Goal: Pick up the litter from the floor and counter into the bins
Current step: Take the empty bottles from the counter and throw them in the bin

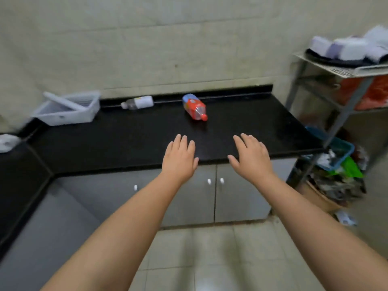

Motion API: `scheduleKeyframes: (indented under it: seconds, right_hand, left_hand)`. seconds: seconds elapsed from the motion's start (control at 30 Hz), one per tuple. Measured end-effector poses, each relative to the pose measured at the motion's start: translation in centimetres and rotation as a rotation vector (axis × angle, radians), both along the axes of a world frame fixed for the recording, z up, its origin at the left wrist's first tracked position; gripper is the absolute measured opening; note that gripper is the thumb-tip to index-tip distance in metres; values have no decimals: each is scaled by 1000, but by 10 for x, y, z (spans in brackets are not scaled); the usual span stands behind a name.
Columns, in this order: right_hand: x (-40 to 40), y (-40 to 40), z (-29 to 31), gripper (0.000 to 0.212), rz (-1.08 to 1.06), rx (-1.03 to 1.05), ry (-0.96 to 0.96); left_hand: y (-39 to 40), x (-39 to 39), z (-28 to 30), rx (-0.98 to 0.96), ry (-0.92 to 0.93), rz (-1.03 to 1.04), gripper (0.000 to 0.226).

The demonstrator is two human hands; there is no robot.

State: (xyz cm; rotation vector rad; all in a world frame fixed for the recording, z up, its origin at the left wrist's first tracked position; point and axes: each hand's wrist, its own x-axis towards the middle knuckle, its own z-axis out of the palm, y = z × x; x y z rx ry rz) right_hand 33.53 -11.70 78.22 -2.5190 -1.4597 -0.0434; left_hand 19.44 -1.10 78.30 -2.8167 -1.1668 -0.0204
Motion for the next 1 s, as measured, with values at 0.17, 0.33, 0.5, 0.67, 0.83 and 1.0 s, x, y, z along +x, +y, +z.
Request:
scheduleKeyframes:
  seconds: [0.17, 0.33, 0.5, 0.67, 0.83, 1.0]
  right_hand:
    - [-77, 116, 18, 59, 154, 35, -26]
    - [-103, 191, 19, 57, 206, 21, -25]
    - [-60, 255, 7, 52, 129, -38, -29]
    - [16, 327, -16, 46, -75, -126, 56]
    - [88, 399, -51, 69, -261, -189, 272]
    - [128, 444, -86, 84, -485, -144, 471]
  left_hand:
    - [95, -106, 17, 54, -13, 179, 57]
    - [162, -159, 18, 44, -47, 312, 55]
    - [228, -148, 6, 2, -39, 327, 55]
    - [314, -92, -2, 11, -52, 307, 54]
    - [409, -24, -16, -52, -12, 305, 53]
    - [486, 9, -40, -136, 33, 322, 52]
